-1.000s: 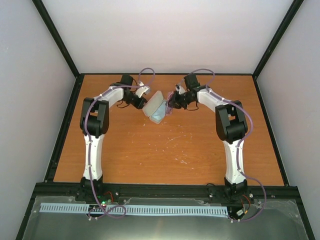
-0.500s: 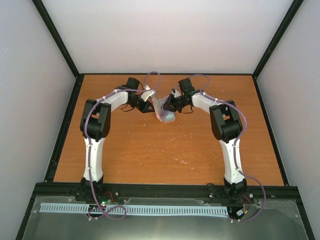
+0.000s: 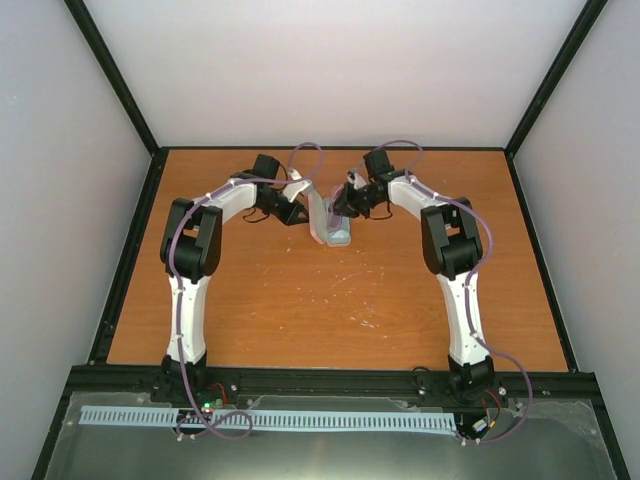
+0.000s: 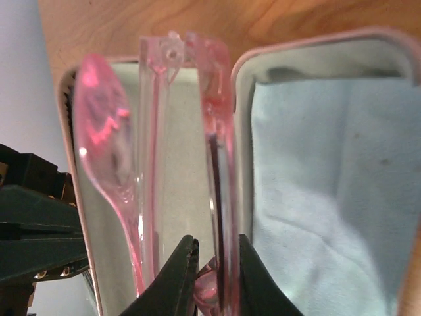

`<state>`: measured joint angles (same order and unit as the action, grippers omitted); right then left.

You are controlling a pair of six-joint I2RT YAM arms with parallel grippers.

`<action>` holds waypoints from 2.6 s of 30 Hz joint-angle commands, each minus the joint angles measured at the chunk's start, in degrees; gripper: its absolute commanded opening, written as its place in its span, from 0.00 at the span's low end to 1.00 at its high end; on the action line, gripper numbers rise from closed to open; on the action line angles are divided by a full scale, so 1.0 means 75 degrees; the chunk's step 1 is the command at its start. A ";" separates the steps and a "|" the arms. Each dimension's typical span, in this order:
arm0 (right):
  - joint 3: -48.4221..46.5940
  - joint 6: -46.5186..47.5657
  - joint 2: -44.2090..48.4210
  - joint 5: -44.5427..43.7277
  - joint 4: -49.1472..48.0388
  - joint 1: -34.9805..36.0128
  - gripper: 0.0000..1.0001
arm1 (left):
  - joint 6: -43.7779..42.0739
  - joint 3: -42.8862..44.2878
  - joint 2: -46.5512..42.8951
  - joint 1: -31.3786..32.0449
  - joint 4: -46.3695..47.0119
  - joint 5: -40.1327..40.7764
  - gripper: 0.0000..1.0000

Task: Organize the sunglasses
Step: Place the sunglasses in the sunglasses case.

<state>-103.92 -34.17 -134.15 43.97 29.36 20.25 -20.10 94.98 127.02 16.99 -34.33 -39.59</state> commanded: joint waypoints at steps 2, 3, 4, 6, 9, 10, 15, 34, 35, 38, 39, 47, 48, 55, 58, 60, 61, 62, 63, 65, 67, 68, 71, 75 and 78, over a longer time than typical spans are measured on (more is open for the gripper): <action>-0.0511 0.0665 -0.0231 0.0177 0.0826 -0.0180 0.03 | 0.0090 0.0379 -0.0103 0.0008 0.0048 -0.0044 0.01; -0.0536 0.0676 -0.0297 0.0193 0.0885 -0.0185 0.03 | 0.0096 0.0408 -0.0085 0.0006 0.0042 -0.0042 0.01; -0.0563 0.0677 -0.0355 0.0221 0.0915 -0.0188 0.03 | 0.0091 0.0447 -0.0076 0.0007 0.0033 -0.0041 0.01; -0.0570 0.0676 -0.0434 0.0271 0.0946 -0.0181 0.03 | 0.0098 0.0472 -0.0060 0.0008 0.0030 -0.0056 0.01; -0.0565 0.0742 -0.0515 0.0388 0.0997 -0.0175 0.03 | 0.0122 0.0478 -0.0047 0.0008 0.0047 -0.0073 0.01; -0.0578 0.0763 -0.0536 0.0414 0.1021 -0.0178 0.03 | 0.0125 0.0482 -0.0043 0.0008 0.0053 -0.0076 0.01; -0.0569 0.0859 -0.0632 0.0413 0.1112 -0.0161 0.06 | 0.0137 0.0507 -0.0026 0.0002 0.0065 -0.0076 0.01; -0.1054 0.1108 -0.0925 0.0118 0.1557 -0.0087 0.25 | 0.0125 0.0520 -0.0030 0.0019 0.0065 -0.0006 0.01; -0.1057 0.1125 -0.0882 0.0070 0.1601 -0.0087 0.27 | 0.0125 0.0520 -0.0037 0.0022 0.0074 -0.0015 0.01; -0.1051 0.1189 -0.0763 -0.0068 0.1713 -0.0107 0.28 | 0.0137 0.0524 -0.0026 0.0031 0.0088 -0.0035 0.01; -0.1050 0.1209 -0.0715 -0.0122 0.1745 -0.0119 0.29 | 0.0138 0.0530 -0.0013 0.0031 0.0088 -0.0030 0.01; -0.1069 0.1408 -0.0386 -0.0489 0.2063 -0.0324 0.27 | 0.0137 0.0539 0.0015 0.0106 0.0096 0.0000 0.01; -0.1073 0.1434 -0.0348 -0.0522 0.2098 -0.0360 0.27 | 0.0137 0.0543 0.0019 0.0112 0.0100 0.0005 0.01; -0.1101 0.1542 -0.0252 -0.0660 0.2286 -0.0460 0.33 | 0.0126 0.0555 0.0021 0.0171 0.0093 0.0029 0.01; -0.1102 0.1591 -0.0215 -0.0719 0.2377 -0.0468 0.33 | 0.0125 0.0555 0.0041 0.0183 0.0094 0.0040 0.01; -0.1092 0.1640 -0.0155 -0.0804 0.2420 -0.0476 0.34 | 0.0125 0.0555 0.0034 0.0192 0.0100 0.0043 0.01; -0.1089 0.1649 -0.0125 -0.0831 0.2425 -0.0484 0.35 | 0.0131 0.0555 0.0040 0.0195 0.0100 0.0043 0.01; -0.1080 0.1652 -0.0098 -0.0840 0.2428 -0.0506 0.36 | 0.0126 0.0555 0.0042 0.0204 0.0094 0.0047 0.01; -0.1080 0.1659 -0.0071 -0.0865 0.2425 -0.0516 0.36 | 0.0131 0.0559 0.0034 0.0206 0.0100 0.0052 0.01; -0.1085 0.1640 -0.0015 -0.0892 0.2414 -0.0558 0.37 | 0.0125 0.0566 0.0042 0.0224 0.0097 0.0064 0.01; -0.1088 0.1632 0.0046 -0.0924 0.2402 -0.0604 0.37 | 0.0131 0.0578 0.0052 0.0240 0.0100 0.0064 0.01; -0.1083 0.1611 0.0078 -0.0947 0.2387 -0.0611 0.37 | 0.0126 0.0588 0.0048 0.0251 0.0093 0.0064 0.01; -0.1076 0.1592 0.0130 -0.1008 0.2356 -0.0660 0.35 | 0.0125 0.0612 0.0072 0.0291 0.0099 0.0076 0.01; -0.1035 0.1591 0.0188 -0.1075 0.2359 -0.0679 0.21 | 0.0125 0.0625 0.0084 0.0341 0.0100 0.0088 0.01; -0.0927 0.1569 0.0196 -0.0900 0.2239 -0.0678 0.12 | 0.0125 0.0648 0.0094 0.0357 0.0109 0.0084 0.01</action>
<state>-111.28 -22.35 -135.13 36.75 46.65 15.14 -19.84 97.12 127.04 19.05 -34.26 -38.83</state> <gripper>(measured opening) 0.163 0.025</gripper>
